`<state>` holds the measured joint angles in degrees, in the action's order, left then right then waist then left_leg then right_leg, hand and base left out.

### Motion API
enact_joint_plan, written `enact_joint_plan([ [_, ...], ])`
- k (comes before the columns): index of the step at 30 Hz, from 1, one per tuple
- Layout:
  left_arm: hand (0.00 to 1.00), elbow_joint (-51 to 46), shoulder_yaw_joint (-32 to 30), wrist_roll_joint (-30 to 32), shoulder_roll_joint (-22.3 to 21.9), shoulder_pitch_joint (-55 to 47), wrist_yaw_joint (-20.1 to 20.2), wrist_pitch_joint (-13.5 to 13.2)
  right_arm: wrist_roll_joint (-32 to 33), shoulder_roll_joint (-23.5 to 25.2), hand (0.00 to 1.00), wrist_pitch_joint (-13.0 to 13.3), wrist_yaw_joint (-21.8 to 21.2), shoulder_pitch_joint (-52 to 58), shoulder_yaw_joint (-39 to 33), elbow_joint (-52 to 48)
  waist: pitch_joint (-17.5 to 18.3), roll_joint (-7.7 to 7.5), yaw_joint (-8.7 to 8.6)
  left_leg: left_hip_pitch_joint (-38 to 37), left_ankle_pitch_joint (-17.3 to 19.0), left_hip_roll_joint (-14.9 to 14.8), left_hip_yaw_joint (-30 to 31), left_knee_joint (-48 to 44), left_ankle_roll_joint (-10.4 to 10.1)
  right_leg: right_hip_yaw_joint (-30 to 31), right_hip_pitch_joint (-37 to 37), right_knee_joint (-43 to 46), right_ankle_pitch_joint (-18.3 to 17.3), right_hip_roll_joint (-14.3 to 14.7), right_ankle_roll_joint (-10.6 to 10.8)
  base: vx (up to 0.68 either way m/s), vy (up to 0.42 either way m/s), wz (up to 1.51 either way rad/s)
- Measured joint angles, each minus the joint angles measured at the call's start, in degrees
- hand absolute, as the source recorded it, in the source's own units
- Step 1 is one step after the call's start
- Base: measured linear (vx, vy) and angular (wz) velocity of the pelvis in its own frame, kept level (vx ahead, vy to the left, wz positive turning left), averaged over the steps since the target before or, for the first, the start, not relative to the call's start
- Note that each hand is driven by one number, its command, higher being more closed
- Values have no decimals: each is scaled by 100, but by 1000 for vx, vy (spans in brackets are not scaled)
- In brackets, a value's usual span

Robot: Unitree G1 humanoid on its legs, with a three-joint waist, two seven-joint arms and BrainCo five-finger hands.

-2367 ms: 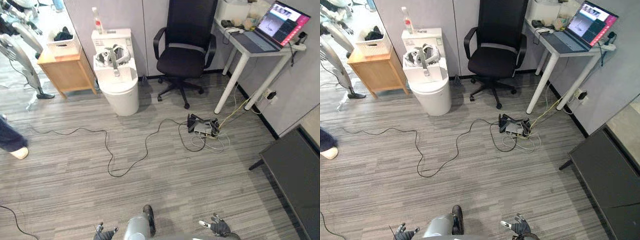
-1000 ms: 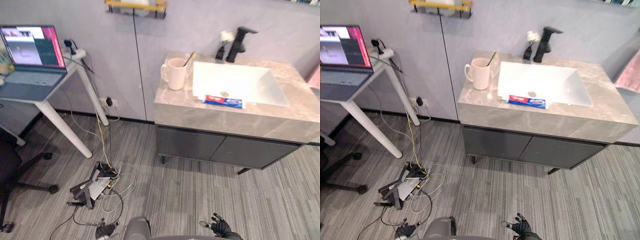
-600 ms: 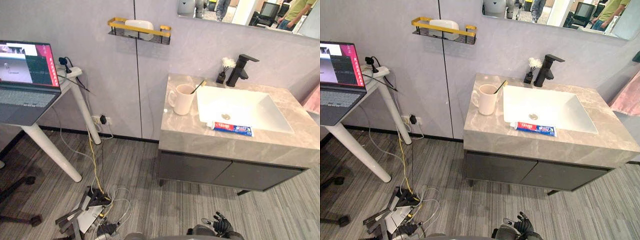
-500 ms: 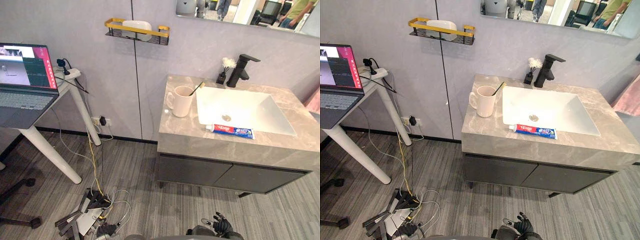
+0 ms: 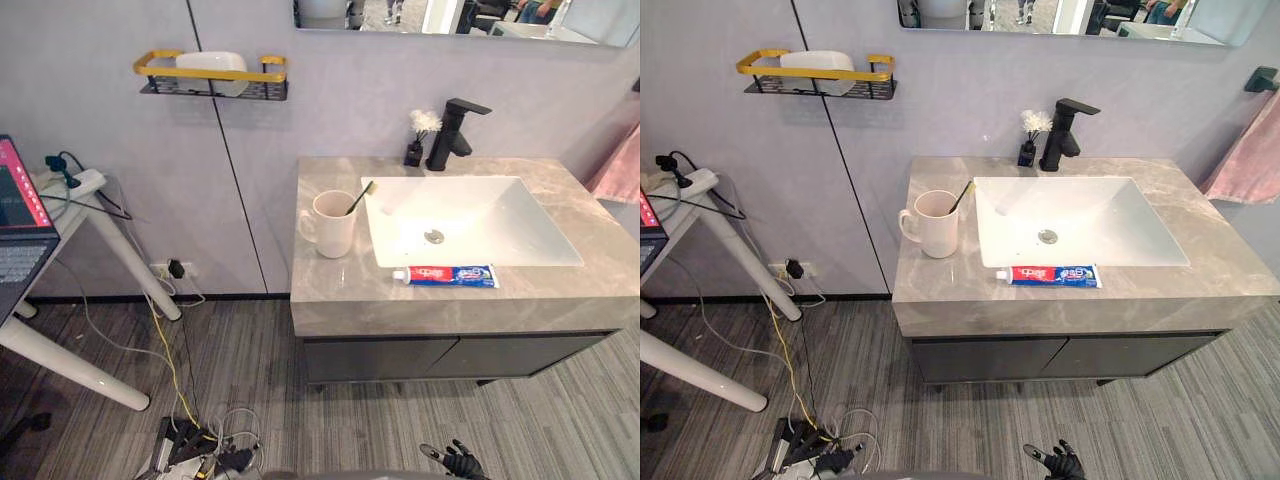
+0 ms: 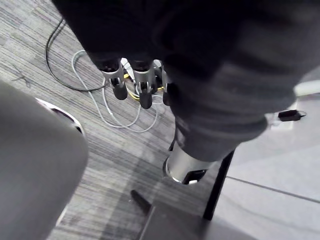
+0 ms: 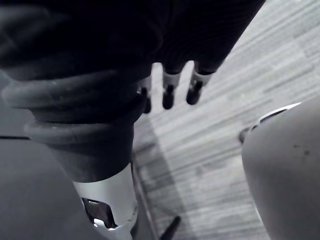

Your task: Organize washtable

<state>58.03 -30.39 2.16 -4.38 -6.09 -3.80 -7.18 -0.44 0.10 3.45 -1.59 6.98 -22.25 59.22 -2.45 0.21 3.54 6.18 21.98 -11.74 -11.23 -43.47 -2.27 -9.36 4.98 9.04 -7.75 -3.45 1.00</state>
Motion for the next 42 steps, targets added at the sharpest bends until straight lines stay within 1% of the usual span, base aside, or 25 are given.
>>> enact_joint_plan([
  [1,0,-69,96,-34,-27,-21,-8,-18,-7,-8,0,-6,25,20,7,48,-12,48,42,120,-25,-238,-33,514,-45,-22,31,42,1,-54,2,31,196,12],
  [2,0,-127,155,-46,-50,-69,-16,-27,-9,-47,0,0,23,14,41,-1,-27,143,41,235,-428,-499,-89,1232,-111,-125,95,55,3,-92,152,48,282,3],
  [3,0,-129,197,-63,-70,-68,-9,-40,-11,-87,0,-7,28,-3,99,5,-33,162,42,303,-481,-396,-84,1268,-304,-145,76,92,-56,-190,364,41,262,3],
  [4,0,-150,241,-57,-9,-70,-18,-48,-10,-46,0,-6,36,-7,134,2,-13,135,48,286,-493,-269,-108,1349,-278,-156,50,86,-58,-300,376,45,262,7],
  [5,0,-177,377,-58,108,-74,-30,-59,-6,34,0,-1,16,-12,197,17,11,-45,25,303,-527,-37,-139,1447,-209,-156,-60,91,-66,-505,388,37,236,11],
  [6,0,-179,457,-65,170,-44,-26,-60,-4,88,0,-5,24,-1,154,33,0,-120,39,371,-513,104,-144,1434,-157,-151,-116,89,-23,-648,455,25,256,15],
  [8,0,-151,574,-58,223,-44,-20,-56,14,105,0,-12,31,15,5,66,3,-128,30,400,-429,298,-115,1386,-17,-166,-111,143,54,-825,585,-6,281,15],
  [9,0,-128,594,-55,227,-34,-19,-55,21,106,0,-10,32,14,-27,50,16,-152,24,388,-398,340,-115,1372,34,-176,-127,232,52,-874,588,-39,281,16],
  [10,0,-105,629,-50,221,-20,-15,-52,31,79,0,1,26,18,-50,-8,-43,-80,18,332,-280,405,-117,1381,113,-158,-238,624,49,-969,586,-58,216,-1],
  [13,0,-38,843,-46,319,-45,-2,-52,29,54,0,4,17,13,-85,-103,-101,-46,18,-54,-227,541,-308,1622,208,31,-1116,2516,99,-1272,280,-15,160,-13],
  [16,0,81,904,-43,454,-64,0,-46,32,111,0,24,21,6,-9,-95,-75,-137,-154,-292,-307,562,-330,1735,247,-216,-1230,2645,-123,-1204,229,87,0,4],
  [19,0,197,998,-25,460,-4,-1,-21,52,55,0,17,21,9,-34,-33,73,-78,-130,-218,-358,435,-393,1794,161,-232,-1124,2089,-122,-1001,200,191,-75,-17],
  [21,0,245,999,-16,467,34,-7,11,86,50,0,21,22,7,-133,-71,53,-15,-143,-356,-406,262,-430,1991,98,-162,-1275,2292,-68,-875,114,98,-88,-22],
  [22,0,251,1000,-15,476,10,-17,19,105,60,0,14,32,20,-143,-124,35,28,-145,-520,-466,159,-465,2131,-7,-106,-1302,2290,-277,-859,178,146,-206,-23],
  [24,0,250,991,5,538,-33,-13,17,91,134,0,-1,30,50,-77,-28,132,-189,-140,-687,-557,16,-547,2206,-172,36,-1207,1567,-56,-917,260,149,-280,-17],
  [25,0,258,939,24,592,-32,-10,16,102,210,0,-4,29,79,-77,50,228,-359,-130,-757,-588,-7,-587,2322,-332,124,-1184,1211,149,-961,629,118,-285,-14],
  [26,0,271,921,21,572,-35,-10,20,94,208,0,-2,30,78,-70,95,257,-370,-125,-813,-642,-61,-596,2401,-428,150,-1107,1077,71,-881,738,161,-372,-31],
  [28,0,326,684,13,420,-46,-11,19,93,82,0,16,20,20,-81,236,330,-229,-119,-906,-846,-385,-653,2776,-751,149,-977,637,-16,-456,672,146,-340,-33],
  [30,0,346,570,8,322,-45,-2,26,91,-8,0,9,22,-44,-125,268,283,-74,-153,-972,-996,-544,-645,2914,-881,122,-877,473,-46,-228,572,88,-253,-8],
  [32,0,340,488,-10,246,-52,-2,24,82,-161,0,17,26,-47,-145,360,235,-27,-149,-981,-1228,-714,-576,2843,-805,-3,-653,258,-47,-46,426,59,-242,12],
  [34,0,331,501,-50,245,-47,-6,21,76,-244,0,21,32,-40,-124,479,219,-31,-130,-885,-1369,-709,-634,2652,-595,-38,-481,104,-25,-56,367,14,-149,17],
  [38,0,344,610,-49,245,-55,-2,26,79,-387,0,14,39,8,-95,666,196,16,-161,-887,-1362,-527,-560,2975,-602,-123,-435,-156,93,-112,281,-26,-2,13],
  [39,0,353,675,-49,244,-53,1,21,80,-408,0,8,38,21,-96,704,186,26,-194,-978,-1387,-416,-491,3297,-568,-172,-424,-240,153,-120,349,-32,59,17],
  [40,0,304,724,-47,334,-22,7,20,48,-301,0,42,38,419,250,216,-47,8,-267,-1270,-1372,182,-488,3768,-544,-127,-138,-818,628,-572,623,-23,47,13],
  [42,0,303,724,-47,334,-22,7,20,48,-301,0,42,38,419,250,216,-47,8,-267,-1270,-1372,182,-488,3768,-544,-127,-138,-818,628,-572,623,0,0,0],
])
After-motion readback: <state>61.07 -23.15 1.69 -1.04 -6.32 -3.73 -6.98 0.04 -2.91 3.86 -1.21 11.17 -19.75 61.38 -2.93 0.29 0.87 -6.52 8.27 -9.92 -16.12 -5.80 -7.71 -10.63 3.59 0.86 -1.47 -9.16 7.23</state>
